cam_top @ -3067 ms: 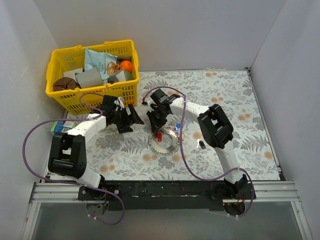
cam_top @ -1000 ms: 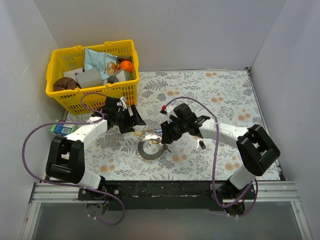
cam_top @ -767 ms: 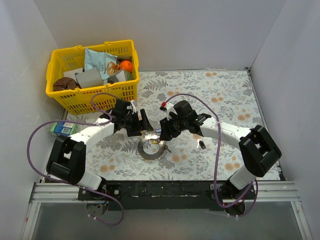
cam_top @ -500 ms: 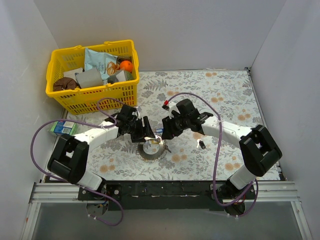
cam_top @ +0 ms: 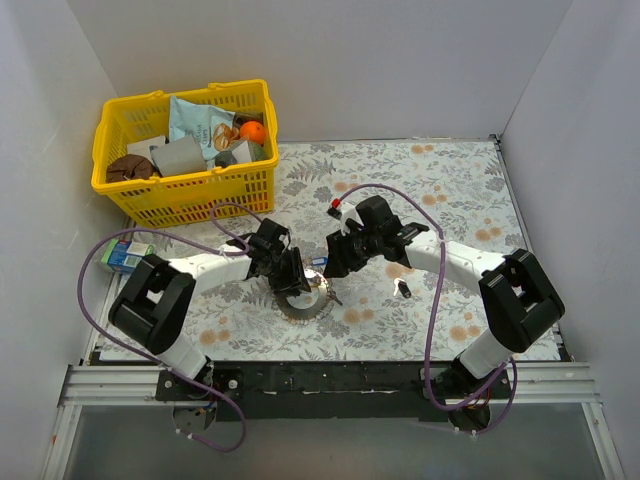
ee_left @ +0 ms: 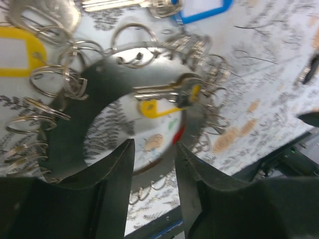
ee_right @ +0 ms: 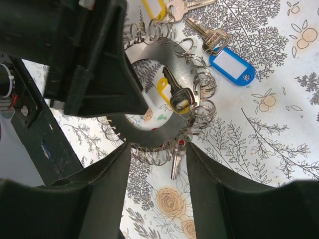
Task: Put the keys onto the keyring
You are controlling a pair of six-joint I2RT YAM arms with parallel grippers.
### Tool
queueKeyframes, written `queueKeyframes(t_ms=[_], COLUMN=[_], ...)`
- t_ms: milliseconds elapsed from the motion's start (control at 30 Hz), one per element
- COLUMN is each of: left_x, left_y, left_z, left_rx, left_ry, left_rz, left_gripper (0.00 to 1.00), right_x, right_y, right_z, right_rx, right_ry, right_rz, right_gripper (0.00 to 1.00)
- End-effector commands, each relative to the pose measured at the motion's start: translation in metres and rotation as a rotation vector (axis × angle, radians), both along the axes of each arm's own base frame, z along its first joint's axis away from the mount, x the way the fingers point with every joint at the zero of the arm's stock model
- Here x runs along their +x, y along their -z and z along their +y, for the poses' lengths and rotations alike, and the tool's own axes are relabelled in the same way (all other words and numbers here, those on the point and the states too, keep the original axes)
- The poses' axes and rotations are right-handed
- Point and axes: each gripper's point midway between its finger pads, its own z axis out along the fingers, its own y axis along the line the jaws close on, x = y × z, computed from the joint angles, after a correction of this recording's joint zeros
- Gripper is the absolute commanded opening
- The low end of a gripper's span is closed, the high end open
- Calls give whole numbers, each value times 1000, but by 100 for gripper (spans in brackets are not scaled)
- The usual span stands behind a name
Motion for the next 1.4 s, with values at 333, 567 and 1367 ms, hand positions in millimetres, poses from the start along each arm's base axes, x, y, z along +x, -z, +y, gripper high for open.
queueKeyframes(t_ms=[333,567,1367], left_x=[26,46,61], left_y=[34,40,-68], left_z=[35,34,-1], left_rx=[334,386,80], left_ry=[-46,-42,-2], left_rz=[-27,-55,-273], left_gripper=[34,37,80], right_x=[2,3,9], right_y=[-5,-4,-5], right_z=[4,3,8], right_rx=[16,3,1], right_ry=[-14,-13,-26], right_rz=[-3,-9,-7], right_gripper=[57,57,56])
